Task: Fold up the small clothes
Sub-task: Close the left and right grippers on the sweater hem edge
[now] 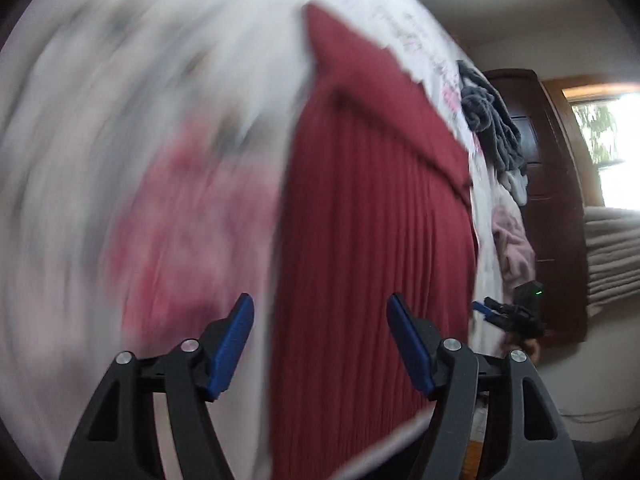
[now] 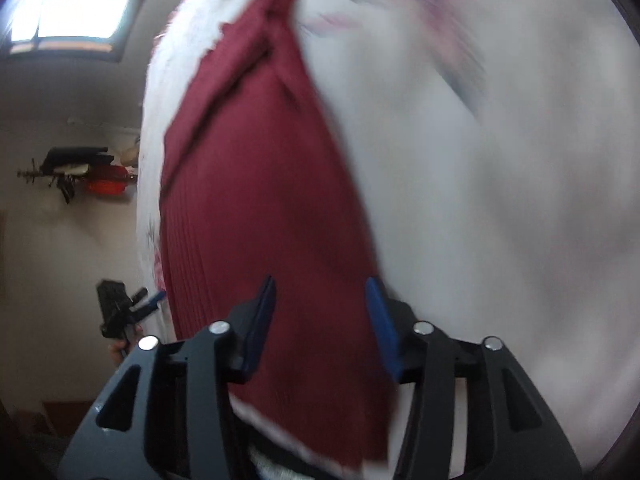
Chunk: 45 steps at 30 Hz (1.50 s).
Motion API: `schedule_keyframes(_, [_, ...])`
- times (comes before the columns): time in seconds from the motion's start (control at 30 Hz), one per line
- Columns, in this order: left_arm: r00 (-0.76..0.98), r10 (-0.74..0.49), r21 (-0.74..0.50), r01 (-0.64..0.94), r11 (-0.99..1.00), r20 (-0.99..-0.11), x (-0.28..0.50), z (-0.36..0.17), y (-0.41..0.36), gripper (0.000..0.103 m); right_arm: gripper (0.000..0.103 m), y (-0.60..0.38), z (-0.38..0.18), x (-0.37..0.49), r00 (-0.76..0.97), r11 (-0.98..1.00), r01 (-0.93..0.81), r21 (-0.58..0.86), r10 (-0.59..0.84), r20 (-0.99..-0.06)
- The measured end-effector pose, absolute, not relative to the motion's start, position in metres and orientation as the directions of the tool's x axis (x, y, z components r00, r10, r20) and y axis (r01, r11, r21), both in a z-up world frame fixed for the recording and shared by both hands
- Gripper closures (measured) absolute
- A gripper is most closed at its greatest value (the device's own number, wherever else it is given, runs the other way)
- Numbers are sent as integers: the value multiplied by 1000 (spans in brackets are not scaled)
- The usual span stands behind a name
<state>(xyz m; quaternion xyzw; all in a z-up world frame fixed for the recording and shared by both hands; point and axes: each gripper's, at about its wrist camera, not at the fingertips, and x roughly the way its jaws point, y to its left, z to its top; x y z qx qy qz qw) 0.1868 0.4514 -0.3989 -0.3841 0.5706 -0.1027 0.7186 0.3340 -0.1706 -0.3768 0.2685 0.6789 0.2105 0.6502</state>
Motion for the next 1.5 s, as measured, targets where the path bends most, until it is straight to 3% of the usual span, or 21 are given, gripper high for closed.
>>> schedule_keyframes(0.13, [299,-640,-705,-362,610,-708,139,-421,441,34,54,-189,-387,278,-36,742,188,643,660,-750])
schedule_keyframes(0.2, [296,-689,-744,-370,556,-662,128,-426,430,33,54,-184,-389,259,-56,732,193,654,673,-737])
schedule_keyframes(0.33, [271,-703,-746,-362,559,-657,124,-427,410,31,54,-169,-387,237,-82,718,184,672,692,-717])
schedule_keyframes(0.8, [209,-743,-754,-375,540,-636,135,-438,381,25,53,-163,-394,228,-88,703,237,671,703,-705])
schedule_keyframes(0.93, [226,-708,-729,-386,565,-669,131,-435,394,25,56,-167,-396,231,-76,702,255,665,700,-710])
schedule_keyframes(1.17, [190,-738,-743,-374,555,-648,138,-444,380,26,54,-161,-404,229,-77,669,274,691,732,-677])
schedule_keyframes(1.2, [189,-736,-739,-380,556,-651,137,-443,381,31,55,-160,-403,230,-75,664,275,696,736,-673])
schedule_keyframes(1.23, [181,-736,-736,-383,558,-652,137,-444,381,49,60,-160,-401,231,-75,666,271,695,735,-674])
schedule_keyframes(1.3, [151,-734,-720,-401,566,-662,133,-448,381,75,69,-161,-400,231,-78,673,265,691,729,-680])
schedule_keyframes(1.33, [143,-735,-716,-408,567,-663,130,-451,381,82,72,-161,-401,230,-77,673,267,690,728,-681])
schedule_keyframes(1.5, [162,-748,-725,-441,529,-643,111,-459,388,90,79,-161,-401,223,-87,676,270,686,727,-682])
